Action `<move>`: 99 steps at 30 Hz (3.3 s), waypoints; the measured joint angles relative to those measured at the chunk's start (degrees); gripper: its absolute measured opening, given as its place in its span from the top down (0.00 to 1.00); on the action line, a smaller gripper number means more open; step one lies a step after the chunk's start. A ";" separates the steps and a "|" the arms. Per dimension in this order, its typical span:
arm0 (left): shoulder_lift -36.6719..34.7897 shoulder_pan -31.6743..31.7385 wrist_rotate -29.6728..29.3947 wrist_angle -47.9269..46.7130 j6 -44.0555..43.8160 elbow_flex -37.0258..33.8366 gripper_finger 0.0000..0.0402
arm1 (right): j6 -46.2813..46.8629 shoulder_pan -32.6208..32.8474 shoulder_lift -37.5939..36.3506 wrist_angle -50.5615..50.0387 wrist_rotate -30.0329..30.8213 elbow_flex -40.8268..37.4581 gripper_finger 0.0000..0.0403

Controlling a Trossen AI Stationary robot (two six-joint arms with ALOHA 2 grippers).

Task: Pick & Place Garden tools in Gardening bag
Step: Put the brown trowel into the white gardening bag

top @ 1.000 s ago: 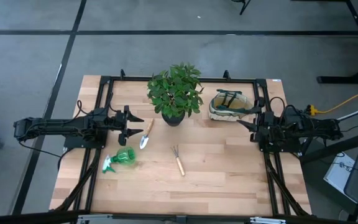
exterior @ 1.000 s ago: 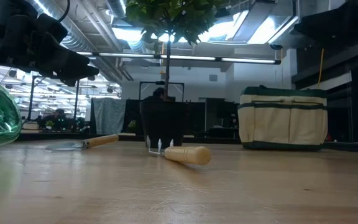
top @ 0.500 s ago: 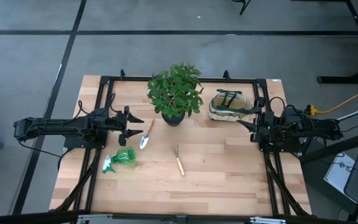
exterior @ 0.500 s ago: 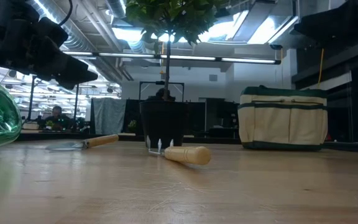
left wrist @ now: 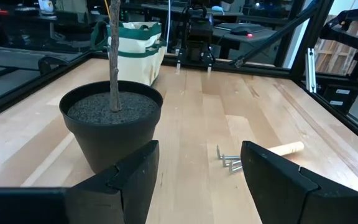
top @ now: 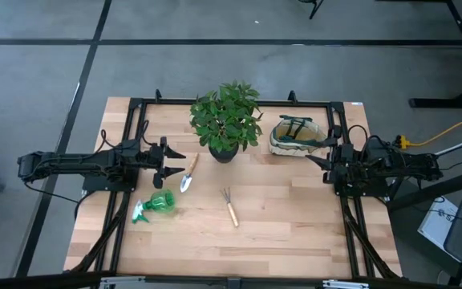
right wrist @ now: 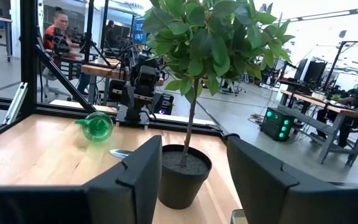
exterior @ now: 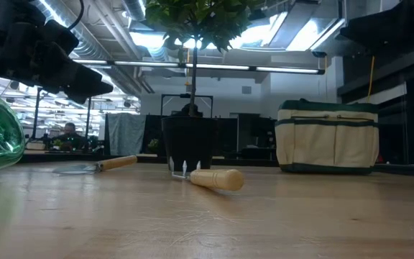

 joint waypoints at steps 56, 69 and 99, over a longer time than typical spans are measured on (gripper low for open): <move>0.01 -0.05 -10.46 9.66 -12.09 0.00 0.44 | -0.02 0.02 0.02 -0.02 0.04 -0.02 0.54; 0.04 -2.55 -12.36 -8.02 -8.62 8.64 0.44 | -0.04 0.02 0.01 -0.02 0.04 -0.02 0.54; 10.36 -8.63 -14.01 -34.22 -12.34 23.67 0.44 | -0.04 0.02 0.02 -0.02 0.04 -0.01 0.54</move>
